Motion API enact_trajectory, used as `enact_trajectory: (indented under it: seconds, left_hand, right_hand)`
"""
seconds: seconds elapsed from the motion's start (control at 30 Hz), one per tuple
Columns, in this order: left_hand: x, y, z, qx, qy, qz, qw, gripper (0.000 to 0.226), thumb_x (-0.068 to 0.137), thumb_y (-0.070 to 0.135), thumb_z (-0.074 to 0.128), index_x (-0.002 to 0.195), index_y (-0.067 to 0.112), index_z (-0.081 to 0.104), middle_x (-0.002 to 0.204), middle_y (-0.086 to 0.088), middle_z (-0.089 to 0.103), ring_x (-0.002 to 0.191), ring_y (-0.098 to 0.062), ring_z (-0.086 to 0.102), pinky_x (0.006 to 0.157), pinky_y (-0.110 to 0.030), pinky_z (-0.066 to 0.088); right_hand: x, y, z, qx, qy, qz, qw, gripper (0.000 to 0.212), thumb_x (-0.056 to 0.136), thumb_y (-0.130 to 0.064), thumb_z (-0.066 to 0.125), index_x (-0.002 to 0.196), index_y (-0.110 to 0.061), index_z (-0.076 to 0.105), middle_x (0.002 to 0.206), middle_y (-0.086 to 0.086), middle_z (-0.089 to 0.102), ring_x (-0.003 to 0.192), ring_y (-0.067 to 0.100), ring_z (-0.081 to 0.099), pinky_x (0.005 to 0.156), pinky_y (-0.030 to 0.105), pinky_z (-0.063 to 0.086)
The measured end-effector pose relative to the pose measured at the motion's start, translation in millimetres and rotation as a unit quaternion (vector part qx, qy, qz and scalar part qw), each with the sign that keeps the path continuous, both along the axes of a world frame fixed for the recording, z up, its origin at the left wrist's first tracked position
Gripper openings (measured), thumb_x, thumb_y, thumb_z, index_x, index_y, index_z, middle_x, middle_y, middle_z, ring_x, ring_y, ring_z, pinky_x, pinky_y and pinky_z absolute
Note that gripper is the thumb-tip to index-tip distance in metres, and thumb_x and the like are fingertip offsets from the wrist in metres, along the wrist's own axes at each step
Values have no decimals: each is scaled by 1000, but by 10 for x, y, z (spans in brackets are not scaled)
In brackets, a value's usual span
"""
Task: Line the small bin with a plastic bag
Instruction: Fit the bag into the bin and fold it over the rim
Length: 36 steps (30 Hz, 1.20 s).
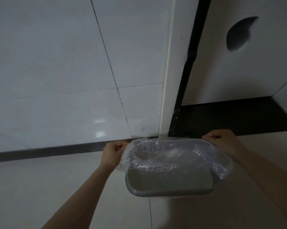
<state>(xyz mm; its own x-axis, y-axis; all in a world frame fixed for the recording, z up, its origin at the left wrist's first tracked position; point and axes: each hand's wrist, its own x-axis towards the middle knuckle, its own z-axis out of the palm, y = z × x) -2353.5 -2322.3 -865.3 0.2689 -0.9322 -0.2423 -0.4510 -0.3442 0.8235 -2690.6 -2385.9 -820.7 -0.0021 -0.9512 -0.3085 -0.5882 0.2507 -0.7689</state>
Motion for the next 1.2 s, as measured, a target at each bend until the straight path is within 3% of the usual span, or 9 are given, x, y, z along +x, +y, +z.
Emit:
enact_trajectory:
  seconds: [0.1, 0.2, 0.33, 0.47, 0.63, 0.77, 0.93, 1.03, 1.2]
  left_hand:
    - [26, 88, -76, 29, -19, -31, 999, 16, 81, 4, 65, 73, 17, 72, 70, -7, 71, 69, -21, 65, 72, -32, 53]
    - [66, 97, 32, 45, 59, -1, 997, 14, 85, 8, 62, 85, 17, 73, 80, -5, 72, 78, -23, 67, 67, -22, 53]
    - [124, -49, 456, -68, 25, 17, 997, 21, 87, 10, 60, 107, 12, 67, 103, -5, 70, 95, -20, 64, 86, -23, 47]
    - [-331, -222, 995, -186, -61, -164, 967, 21, 88, 20, 58, 96, 37, 68, 98, 23, 72, 90, 6, 64, 72, -4, 47]
    - [-1369, -502, 994, -110, -85, -444, 885, 26, 91, 32, 53, 114, 33, 64, 118, 11, 66, 106, 1, 59, 95, -19, 45]
    - [-1713, -670, 761, -17, -109, -538, 836, 37, 93, 42, 45, 128, 34, 53, 134, 6, 57, 118, -3, 51, 101, -24, 38]
    - [-1763, -720, 565, 39, -70, -509, 857, 50, 79, 65, 46, 127, 54, 40, 133, 12, 54, 118, -7, 52, 104, -31, 40]
    - [-1730, -720, 501, 44, -51, -502, 862, 49, 64, 79, 51, 111, 71, 37, 127, 21, 53, 114, 0, 52, 100, -28, 43]
    - [-1607, -676, 390, 21, -78, -490, 868, 60, 62, 81, 52, 119, 65, 39, 127, 23, 52, 115, 1, 50, 101, -30, 43]
  right_hand:
    - [-38, 43, -54, 40, -35, -20, 998, 15, 83, -22, 67, 73, -14, 74, 72, 8, 73, 66, 17, 67, 55, 24, 45]
    - [-106, 65, -25, 92, -84, -71, 990, 25, 88, -32, 58, 81, -14, 74, 76, 7, 73, 66, 17, 68, 54, 25, 47]
    - [-244, 105, 167, 53, -124, -131, 982, 24, 89, -38, 53, 89, -21, 70, 88, 3, 69, 79, 16, 65, 61, 26, 47]
    - [-319, 402, 416, -50, -104, -166, 979, 11, 81, -43, 61, 91, -40, 61, 97, -9, 63, 86, 4, 59, 65, 23, 43]
    - [-285, 773, 488, -8, -137, -167, 976, 73, 50, -66, 70, 116, -40, 50, 98, -13, 56, 86, 9, 60, 73, 34, 52]
    - [-301, 868, 341, -64, -87, -150, 983, 37, 67, -35, 77, 83, -55, 50, 89, -19, 56, 75, -7, 59, 51, 9, 45]
    - [-462, 867, 62, -30, -199, -236, 951, 14, 79, -12, 68, 73, -16, 56, 79, 3, 64, 65, 11, 69, 46, 17, 48]
    - [-493, 916, -119, 21, -251, -268, 930, 14, 82, -12, 66, 71, -13, 57, 72, 1, 64, 57, 5, 67, 44, 18, 48]
    - [-444, 1092, -508, 57, -243, -297, 922, 21, 82, -8, 64, 65, -14, 55, 61, 2, 61, 43, 1, 57, 40, 19, 43]
